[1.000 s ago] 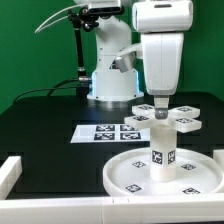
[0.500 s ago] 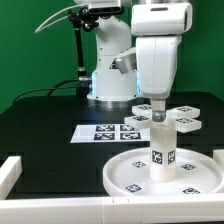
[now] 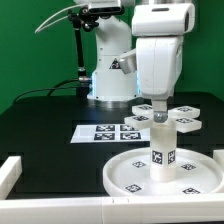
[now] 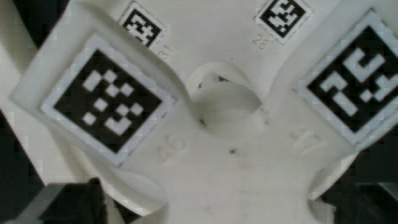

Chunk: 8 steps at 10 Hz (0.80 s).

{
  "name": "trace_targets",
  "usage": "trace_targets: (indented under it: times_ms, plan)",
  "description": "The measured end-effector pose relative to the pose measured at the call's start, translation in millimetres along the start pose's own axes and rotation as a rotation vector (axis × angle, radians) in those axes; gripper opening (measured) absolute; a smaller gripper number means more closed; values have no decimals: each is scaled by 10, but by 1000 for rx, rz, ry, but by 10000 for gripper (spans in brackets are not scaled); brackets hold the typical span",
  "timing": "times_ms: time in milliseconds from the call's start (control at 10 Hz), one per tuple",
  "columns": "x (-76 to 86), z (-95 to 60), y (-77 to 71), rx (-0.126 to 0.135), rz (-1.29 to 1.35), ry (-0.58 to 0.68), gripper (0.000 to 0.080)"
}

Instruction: Assemble round table

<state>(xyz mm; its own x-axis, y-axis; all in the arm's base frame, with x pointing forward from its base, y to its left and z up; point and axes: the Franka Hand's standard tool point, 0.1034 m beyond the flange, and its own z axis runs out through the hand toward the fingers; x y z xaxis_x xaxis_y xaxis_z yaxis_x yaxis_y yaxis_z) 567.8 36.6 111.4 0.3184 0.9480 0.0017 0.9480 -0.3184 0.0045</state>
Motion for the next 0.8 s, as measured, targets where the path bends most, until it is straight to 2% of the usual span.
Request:
trace_targets:
  times_ms: [400,600,800]
  plan:
    - [-27,37,-6,2,3,-2,648]
    - [-45,44,-9,5,3,-3,440]
    - [-62,43,-3,5,9,-3,440]
